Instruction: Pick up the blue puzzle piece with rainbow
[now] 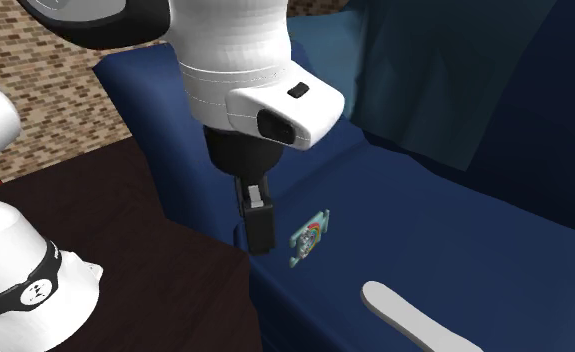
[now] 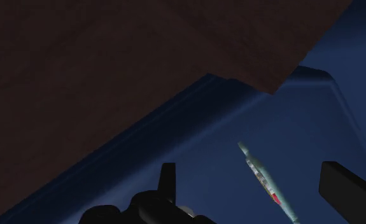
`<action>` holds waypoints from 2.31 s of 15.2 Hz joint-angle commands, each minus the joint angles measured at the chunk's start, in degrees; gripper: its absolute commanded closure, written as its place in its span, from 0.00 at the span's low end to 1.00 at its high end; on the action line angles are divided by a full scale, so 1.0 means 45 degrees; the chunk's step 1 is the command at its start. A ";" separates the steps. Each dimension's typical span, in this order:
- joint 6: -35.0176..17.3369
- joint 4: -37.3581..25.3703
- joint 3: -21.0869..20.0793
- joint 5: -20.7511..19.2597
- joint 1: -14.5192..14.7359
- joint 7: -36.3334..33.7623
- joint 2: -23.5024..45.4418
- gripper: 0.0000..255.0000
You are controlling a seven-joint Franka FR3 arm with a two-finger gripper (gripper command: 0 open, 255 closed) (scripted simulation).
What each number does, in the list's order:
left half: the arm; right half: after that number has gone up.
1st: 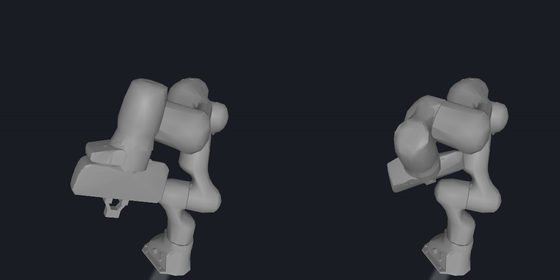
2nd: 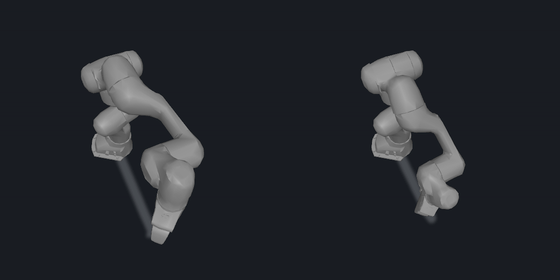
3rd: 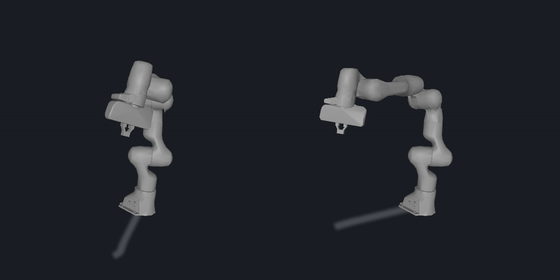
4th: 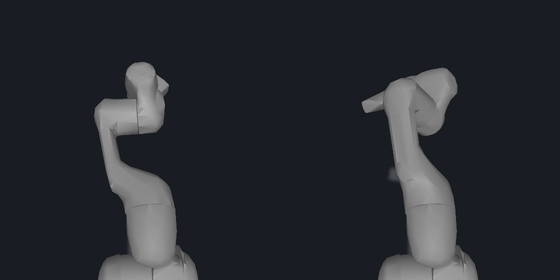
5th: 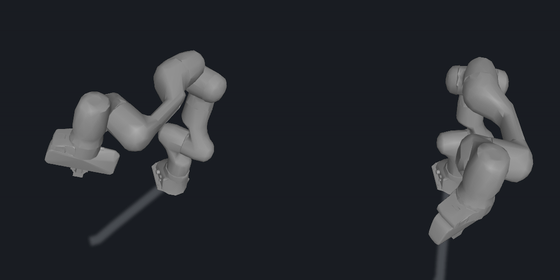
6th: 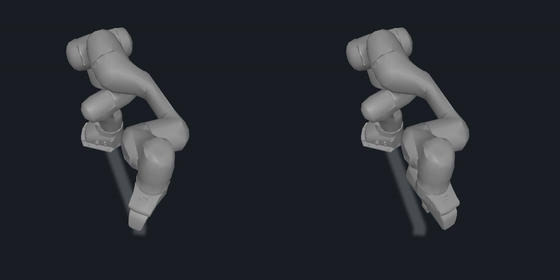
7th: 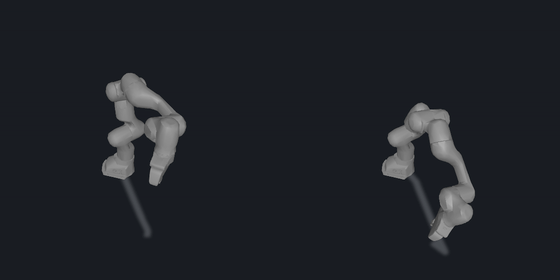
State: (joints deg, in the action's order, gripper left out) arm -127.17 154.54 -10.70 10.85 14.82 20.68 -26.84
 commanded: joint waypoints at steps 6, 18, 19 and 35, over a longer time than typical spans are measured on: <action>-0.3990 0.0049 -0.0861 -0.0065 0.0921 0.1403 0.3186 0.00; -0.8502 -0.0669 -0.1266 -0.2667 0.1609 0.1065 0.7841 0.00; -0.8692 -0.0691 -0.1163 -0.2851 0.1673 0.0936 0.8059 0.00; -0.8421 -0.0661 -0.1322 -0.2598 0.1568 0.1113 0.7750 1.00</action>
State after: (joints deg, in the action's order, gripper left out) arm -165.87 151.51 -16.19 -1.54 22.12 25.29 8.92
